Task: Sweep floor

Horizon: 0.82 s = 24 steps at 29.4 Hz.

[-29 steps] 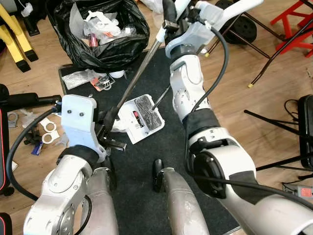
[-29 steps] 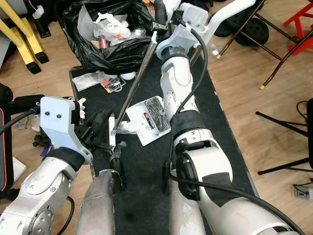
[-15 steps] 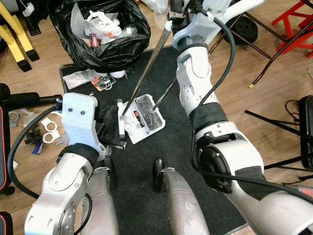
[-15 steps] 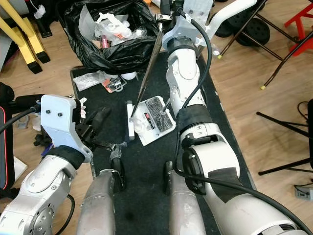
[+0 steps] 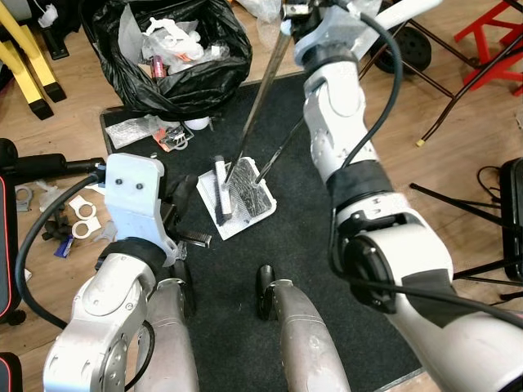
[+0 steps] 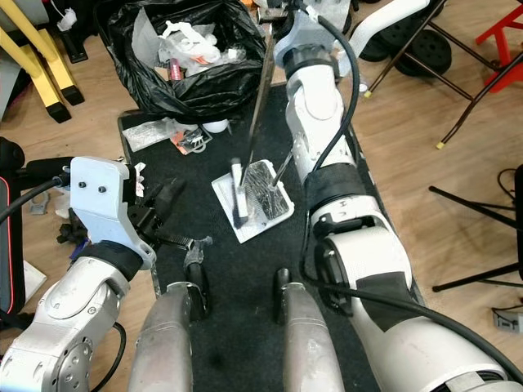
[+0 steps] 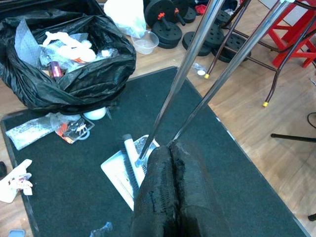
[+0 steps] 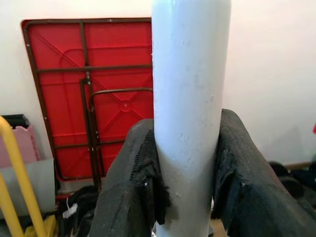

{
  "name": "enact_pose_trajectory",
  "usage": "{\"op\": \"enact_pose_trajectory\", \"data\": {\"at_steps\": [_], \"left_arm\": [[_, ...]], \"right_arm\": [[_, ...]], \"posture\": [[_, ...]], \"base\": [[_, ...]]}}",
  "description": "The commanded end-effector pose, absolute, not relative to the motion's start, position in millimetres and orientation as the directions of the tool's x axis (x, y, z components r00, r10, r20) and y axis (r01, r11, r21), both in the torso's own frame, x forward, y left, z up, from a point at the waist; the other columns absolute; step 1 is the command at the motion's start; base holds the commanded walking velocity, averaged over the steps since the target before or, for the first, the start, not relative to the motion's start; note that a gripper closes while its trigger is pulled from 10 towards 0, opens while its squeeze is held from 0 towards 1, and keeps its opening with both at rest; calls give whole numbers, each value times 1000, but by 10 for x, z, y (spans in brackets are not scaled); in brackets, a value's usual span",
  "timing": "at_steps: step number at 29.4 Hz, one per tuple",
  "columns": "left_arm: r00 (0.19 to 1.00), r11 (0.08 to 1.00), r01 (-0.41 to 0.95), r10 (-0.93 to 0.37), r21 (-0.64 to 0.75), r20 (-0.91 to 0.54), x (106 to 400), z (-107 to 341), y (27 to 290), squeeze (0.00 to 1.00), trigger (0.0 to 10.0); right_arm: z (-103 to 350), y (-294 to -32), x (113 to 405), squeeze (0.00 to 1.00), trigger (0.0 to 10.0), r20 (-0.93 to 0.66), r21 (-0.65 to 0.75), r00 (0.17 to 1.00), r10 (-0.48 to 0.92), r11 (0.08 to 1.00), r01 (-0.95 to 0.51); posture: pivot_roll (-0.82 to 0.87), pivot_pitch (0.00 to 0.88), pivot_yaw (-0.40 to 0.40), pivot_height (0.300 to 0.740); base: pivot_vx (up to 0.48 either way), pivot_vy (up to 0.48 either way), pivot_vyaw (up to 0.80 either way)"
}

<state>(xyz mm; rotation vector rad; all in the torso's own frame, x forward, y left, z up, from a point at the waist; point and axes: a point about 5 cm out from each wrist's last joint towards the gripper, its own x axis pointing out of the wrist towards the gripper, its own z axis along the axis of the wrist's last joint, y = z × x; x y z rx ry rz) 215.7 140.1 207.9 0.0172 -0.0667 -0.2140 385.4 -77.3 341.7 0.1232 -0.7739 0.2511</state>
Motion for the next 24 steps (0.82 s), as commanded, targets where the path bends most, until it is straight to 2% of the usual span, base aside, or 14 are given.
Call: {"op": "enact_pose_trajectory", "data": {"at_steps": [1,7,24], "left_arm": [[977,978,208,-208,7,41,2148,2020,1380,0,10000],[977,978,210,-210,4,41,2151,2017,1378,0,10000],[975,976,218,-217,-6,41,2166,2005,1359,0,10000]], "right_arm": [[3631,-751,3769,0,10000,756,-77,612,233,960,-270],[3712,-769,3752,0,10000,764,-79,599,237,957,-279],[4171,-1062,3691,0,10000,797,133,593,117,923,-362]], "posture": [[-107,463,-192,740],[-107,463,-192,740],[-115,453,-193,740]], "base": [[0,0,0],[0,0,0],[0,0,0]]}}
